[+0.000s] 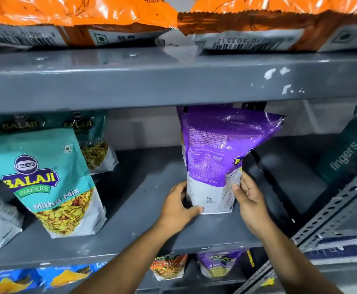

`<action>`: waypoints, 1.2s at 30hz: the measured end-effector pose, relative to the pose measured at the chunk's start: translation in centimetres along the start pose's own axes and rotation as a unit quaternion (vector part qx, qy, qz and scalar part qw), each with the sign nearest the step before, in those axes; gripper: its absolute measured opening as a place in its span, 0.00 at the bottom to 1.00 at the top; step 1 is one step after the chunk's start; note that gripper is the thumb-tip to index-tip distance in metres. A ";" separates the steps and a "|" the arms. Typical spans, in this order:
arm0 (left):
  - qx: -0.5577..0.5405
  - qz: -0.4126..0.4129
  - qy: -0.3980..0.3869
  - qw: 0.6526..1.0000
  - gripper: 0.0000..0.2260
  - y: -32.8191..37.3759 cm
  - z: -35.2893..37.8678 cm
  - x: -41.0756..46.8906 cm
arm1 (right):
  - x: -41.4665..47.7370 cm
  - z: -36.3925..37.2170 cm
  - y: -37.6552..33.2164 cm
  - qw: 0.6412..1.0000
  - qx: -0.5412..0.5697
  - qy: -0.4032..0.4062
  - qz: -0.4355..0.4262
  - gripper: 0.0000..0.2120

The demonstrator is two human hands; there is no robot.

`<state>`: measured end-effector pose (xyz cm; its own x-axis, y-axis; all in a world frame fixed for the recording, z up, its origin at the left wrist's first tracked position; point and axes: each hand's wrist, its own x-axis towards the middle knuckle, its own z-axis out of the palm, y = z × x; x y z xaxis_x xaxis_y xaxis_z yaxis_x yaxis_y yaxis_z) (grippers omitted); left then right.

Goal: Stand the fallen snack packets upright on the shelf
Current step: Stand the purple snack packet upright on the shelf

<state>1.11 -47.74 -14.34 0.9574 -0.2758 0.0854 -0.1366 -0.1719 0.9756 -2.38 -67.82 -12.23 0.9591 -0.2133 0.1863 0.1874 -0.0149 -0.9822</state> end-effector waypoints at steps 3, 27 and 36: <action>-0.075 0.017 -0.056 0.995 0.43 2.3 -1.0 0.1 | -1.2 0.3 0.3 0.996 -0.014 0.086 -0.024 0.23; -0.032 0.007 -0.045 0.998 0.39 2.4 0.2 -0.3 | 0.0 -3.3 -0.2 0.980 -0.040 -0.171 0.091 0.22; -0.044 -0.013 -0.055 0.997 0.39 1.9 0.0 0.5 | -0.5 -3.2 0.6 0.986 -0.022 -0.144 0.082 0.26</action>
<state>1.29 -48.17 -12.49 0.9263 -0.3746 0.0414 -0.0841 -0.0985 0.9916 -3.45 -70.81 -12.98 0.9974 0.0701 0.0173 0.0207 -0.0477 -0.9986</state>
